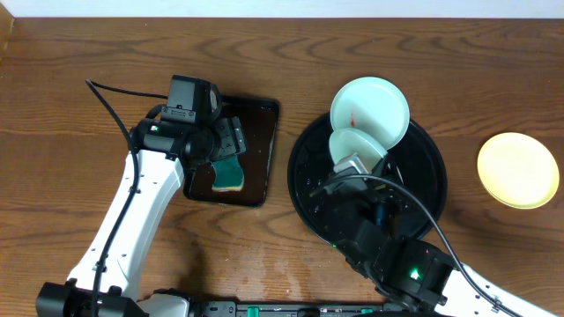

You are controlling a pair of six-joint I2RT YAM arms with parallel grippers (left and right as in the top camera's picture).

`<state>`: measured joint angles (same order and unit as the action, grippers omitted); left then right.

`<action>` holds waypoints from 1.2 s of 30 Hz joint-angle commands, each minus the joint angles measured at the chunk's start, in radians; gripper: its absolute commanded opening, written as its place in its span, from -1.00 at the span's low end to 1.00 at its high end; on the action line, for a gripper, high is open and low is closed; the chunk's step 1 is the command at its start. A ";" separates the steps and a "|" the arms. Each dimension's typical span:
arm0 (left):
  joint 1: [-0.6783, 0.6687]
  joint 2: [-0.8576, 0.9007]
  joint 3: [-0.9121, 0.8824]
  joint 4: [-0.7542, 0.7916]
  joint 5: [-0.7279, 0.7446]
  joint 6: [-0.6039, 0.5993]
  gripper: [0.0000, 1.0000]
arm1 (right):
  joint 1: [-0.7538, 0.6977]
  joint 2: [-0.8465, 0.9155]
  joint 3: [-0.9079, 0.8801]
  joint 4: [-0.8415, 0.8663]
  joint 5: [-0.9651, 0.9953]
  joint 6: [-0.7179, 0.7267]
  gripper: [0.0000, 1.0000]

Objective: Clean dirty plates on tray and stack at the side
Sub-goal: 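Carry the mint plate right and stack it on the yellow plate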

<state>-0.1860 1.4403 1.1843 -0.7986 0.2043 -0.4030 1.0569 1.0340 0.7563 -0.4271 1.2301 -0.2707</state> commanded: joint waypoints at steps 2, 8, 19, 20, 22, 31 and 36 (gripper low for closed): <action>0.000 0.003 0.001 -0.002 0.005 0.006 0.67 | -0.092 -0.002 0.017 -0.046 -0.220 0.462 -0.98; 0.000 0.003 0.001 -0.002 0.005 0.006 0.67 | -0.320 -0.011 0.017 -0.060 -0.666 0.676 -0.98; 0.000 0.003 0.001 -0.001 0.005 0.006 0.67 | -1.041 -0.067 0.017 -0.178 -1.112 0.704 -0.98; 0.000 0.003 0.001 -0.002 0.005 0.006 0.67 | -1.110 -0.064 0.017 -0.180 -1.141 0.703 -0.98; 0.000 0.003 0.001 -0.002 0.005 0.006 0.67 | -1.252 -0.051 0.017 -0.178 -1.188 0.704 -0.98; 0.000 0.003 0.001 -0.001 0.005 0.006 0.67 | -1.781 0.182 0.016 -0.104 -1.189 0.780 -0.98; 0.000 0.003 0.001 -0.002 0.005 0.006 0.68 | -1.893 0.341 0.016 0.045 -1.190 0.789 -0.98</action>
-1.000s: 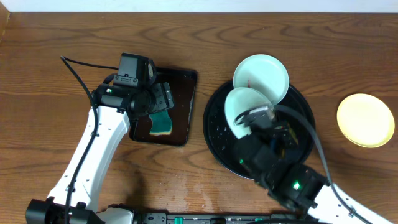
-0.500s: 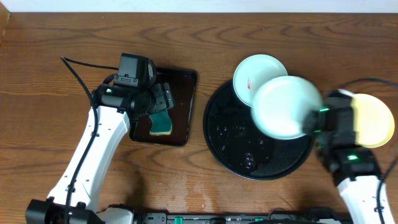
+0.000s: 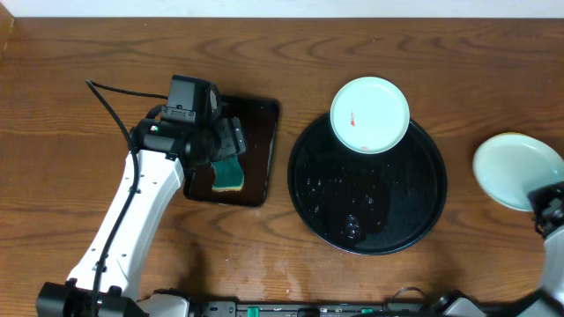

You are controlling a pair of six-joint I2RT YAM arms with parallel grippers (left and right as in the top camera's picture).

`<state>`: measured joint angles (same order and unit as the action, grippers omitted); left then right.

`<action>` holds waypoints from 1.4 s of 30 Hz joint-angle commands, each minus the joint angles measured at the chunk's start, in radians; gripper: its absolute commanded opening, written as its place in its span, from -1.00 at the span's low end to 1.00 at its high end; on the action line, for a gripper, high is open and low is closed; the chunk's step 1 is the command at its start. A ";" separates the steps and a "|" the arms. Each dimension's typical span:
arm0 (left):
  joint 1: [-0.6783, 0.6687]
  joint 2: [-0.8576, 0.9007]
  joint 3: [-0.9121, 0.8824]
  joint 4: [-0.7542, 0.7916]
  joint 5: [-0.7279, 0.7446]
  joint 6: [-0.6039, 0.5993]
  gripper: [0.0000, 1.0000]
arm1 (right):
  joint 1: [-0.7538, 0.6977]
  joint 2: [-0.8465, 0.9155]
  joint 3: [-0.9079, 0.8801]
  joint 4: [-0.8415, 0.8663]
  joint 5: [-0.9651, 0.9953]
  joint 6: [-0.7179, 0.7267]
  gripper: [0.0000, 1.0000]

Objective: Clean dirty plates on tray and stack at the side
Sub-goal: 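Carry the mint plate right and stack it on the yellow plate, then grasp the back mint plate rim with the right gripper and pull it forward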

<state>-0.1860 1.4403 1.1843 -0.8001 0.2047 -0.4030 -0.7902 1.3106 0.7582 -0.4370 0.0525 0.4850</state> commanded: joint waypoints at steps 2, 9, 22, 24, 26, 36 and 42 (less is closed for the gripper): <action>0.000 0.003 0.001 0.000 0.005 0.006 0.67 | -0.050 0.092 0.014 0.108 -0.039 0.003 -0.98; 0.000 0.003 0.001 0.000 0.005 0.006 0.67 | 0.024 0.082 0.031 0.220 -0.471 -0.151 -0.12; 0.000 0.003 0.001 0.000 0.005 0.006 0.67 | 0.801 0.008 0.053 0.166 -0.206 -0.428 0.31; 0.000 0.003 0.001 0.000 0.005 0.006 0.68 | 0.862 0.063 0.053 0.189 -0.023 -0.427 0.29; 0.000 0.003 0.001 0.000 0.005 0.006 0.67 | 0.883 0.135 0.053 0.247 0.070 -0.427 0.27; 0.000 0.003 0.001 0.000 0.005 0.006 0.68 | 0.876 0.458 0.053 0.603 0.002 -0.369 0.09; 0.000 0.003 0.001 0.000 0.005 0.006 0.67 | 0.875 0.536 0.053 0.619 0.003 -0.203 -0.31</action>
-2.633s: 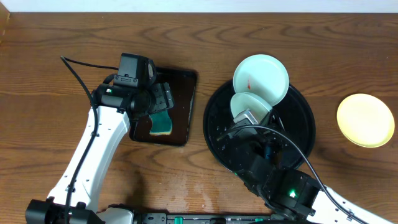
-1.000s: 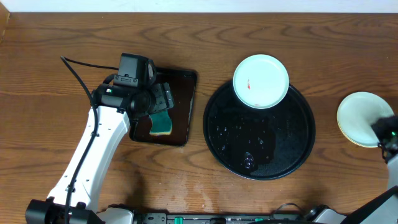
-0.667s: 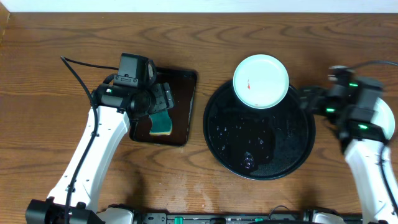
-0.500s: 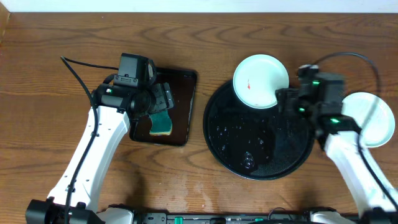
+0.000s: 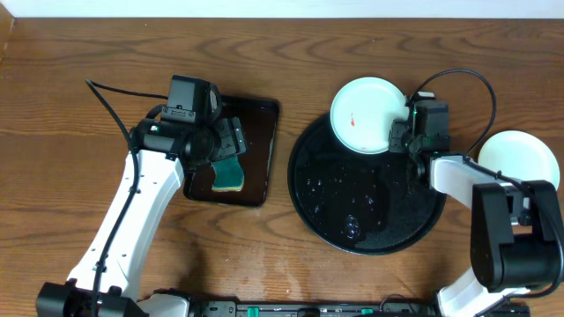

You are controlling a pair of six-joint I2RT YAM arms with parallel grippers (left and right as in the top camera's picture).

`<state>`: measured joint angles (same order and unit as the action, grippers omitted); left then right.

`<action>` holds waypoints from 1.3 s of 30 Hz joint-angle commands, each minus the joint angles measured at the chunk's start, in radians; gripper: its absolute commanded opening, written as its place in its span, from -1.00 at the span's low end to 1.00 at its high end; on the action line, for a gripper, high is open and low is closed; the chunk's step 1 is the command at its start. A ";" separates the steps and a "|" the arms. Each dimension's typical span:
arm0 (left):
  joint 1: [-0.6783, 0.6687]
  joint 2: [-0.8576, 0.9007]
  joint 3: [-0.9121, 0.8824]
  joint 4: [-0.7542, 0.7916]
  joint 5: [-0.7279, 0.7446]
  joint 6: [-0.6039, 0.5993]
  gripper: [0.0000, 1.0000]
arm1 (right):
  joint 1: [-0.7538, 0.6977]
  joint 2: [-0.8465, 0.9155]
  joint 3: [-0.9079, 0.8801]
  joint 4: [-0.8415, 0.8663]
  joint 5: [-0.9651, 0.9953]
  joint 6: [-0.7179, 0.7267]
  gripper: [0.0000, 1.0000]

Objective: Clean dirty plates on tray and stack at the side
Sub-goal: 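Grasp the back mint plate rim with the right gripper and pull it forward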

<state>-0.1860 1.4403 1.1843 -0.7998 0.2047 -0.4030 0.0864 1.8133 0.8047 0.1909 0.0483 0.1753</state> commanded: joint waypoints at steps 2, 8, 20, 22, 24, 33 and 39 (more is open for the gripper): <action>0.000 0.003 0.001 0.000 0.005 0.006 0.67 | -0.001 0.037 0.006 -0.024 0.007 0.145 -0.70; 0.000 0.003 0.001 0.000 0.005 0.006 0.68 | 0.002 -0.044 0.007 -0.131 0.000 0.173 -0.98; 0.000 0.003 0.001 0.000 0.005 0.006 0.68 | 0.036 -0.428 0.006 -0.722 -0.001 0.266 -0.98; 0.000 0.003 0.001 0.000 0.005 0.006 0.67 | 0.054 -0.441 0.005 -0.818 -0.002 0.323 -0.98; 0.000 0.003 0.001 0.000 0.005 0.006 0.67 | 0.075 -0.436 -0.005 -0.885 -0.002 0.392 -0.98; 0.000 0.003 0.001 0.000 0.005 0.006 0.68 | 0.097 -0.445 -0.038 -0.827 -0.013 0.281 -0.08; 0.000 0.003 0.001 0.000 0.005 0.006 0.67 | 0.094 -0.439 -0.040 -0.714 -0.011 -0.051 0.10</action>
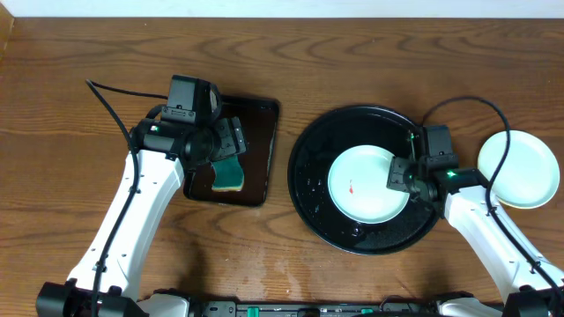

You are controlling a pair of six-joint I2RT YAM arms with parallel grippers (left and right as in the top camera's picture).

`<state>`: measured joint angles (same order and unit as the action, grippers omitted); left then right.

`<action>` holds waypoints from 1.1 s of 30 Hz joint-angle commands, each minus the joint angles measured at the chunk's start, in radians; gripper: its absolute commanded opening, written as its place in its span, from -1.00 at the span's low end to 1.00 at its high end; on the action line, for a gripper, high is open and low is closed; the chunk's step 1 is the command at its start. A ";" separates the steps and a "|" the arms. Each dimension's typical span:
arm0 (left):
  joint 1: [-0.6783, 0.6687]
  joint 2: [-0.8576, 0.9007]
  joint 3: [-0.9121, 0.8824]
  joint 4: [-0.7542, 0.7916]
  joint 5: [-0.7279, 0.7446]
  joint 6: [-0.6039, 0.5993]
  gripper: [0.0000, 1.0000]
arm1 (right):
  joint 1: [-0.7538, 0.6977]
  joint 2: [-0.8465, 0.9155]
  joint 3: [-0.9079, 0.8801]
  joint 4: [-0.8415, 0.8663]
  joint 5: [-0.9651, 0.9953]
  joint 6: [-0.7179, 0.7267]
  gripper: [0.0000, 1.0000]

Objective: Clean dirty plates on tray and stack at the side
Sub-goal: 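Grasp the back mint plate rim with the right gripper and pull it forward, then grasp the sponge with the left gripper and lift it over the plate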

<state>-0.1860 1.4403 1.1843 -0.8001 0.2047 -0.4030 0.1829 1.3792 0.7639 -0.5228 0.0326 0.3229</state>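
Observation:
A pale plate [363, 183] with a small red stain [351, 187] lies in the middle of the round black tray [308, 150]. My right gripper [401, 179] is at the plate's right rim and looks shut on it. To the right of the tray, a clean pale plate [520, 167] rests on a yellow plate whose edge just shows. My left gripper [231, 150] hovers over the small dark rectangular tray [263, 132], shut on the upper end of a teal and yellow sponge [229, 174].
The wooden table [88, 53] carries both trays. Wet drops glisten on the black tray's floor [352, 229]. A black cable [110, 101] runs along the left arm, another loops above the right arm [467, 106].
The stained plate was at the black tray's far rim and now lies in the tray's middle. My right gripper has come nearer with it, on its right rim. The left arm has not moved.
My right gripper held a tilted plate over the black tray, with a yellow plate alone at the right. Then that plate was over the yellow one, then lying on it, with the gripper at the stained plate. Now the stained plate sits mid-tray.

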 commanded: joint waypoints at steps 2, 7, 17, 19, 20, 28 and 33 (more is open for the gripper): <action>0.000 0.003 0.001 0.000 0.005 0.006 0.67 | -0.014 0.011 -0.004 -0.011 0.004 -0.198 0.12; 0.000 0.003 0.001 0.000 0.005 0.006 0.67 | -0.059 0.083 -0.027 0.000 -0.014 -0.197 0.15; 0.000 0.004 0.001 -0.048 0.034 0.003 0.68 | -0.081 0.240 -0.027 0.027 -0.071 -0.193 -0.74; -0.003 0.010 0.000 -0.057 0.008 0.003 0.67 | -0.084 0.245 -0.027 0.026 -0.072 -0.188 -0.97; -0.007 0.014 -0.002 -0.060 -0.008 0.003 0.67 | -0.085 0.245 -0.027 0.026 -0.071 -0.184 -0.98; -0.082 0.141 -0.005 -0.074 -0.188 0.000 0.57 | -0.085 0.244 -0.027 0.026 -0.071 -0.162 -0.98; -0.098 0.278 -0.005 -0.069 -0.338 -0.143 0.56 | -0.085 0.244 -0.027 0.021 -0.072 -0.151 -0.98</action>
<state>-0.2840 1.6444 1.1843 -0.8703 0.0059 -0.4416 0.0925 1.5768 0.7605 -0.4911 -0.0223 0.1528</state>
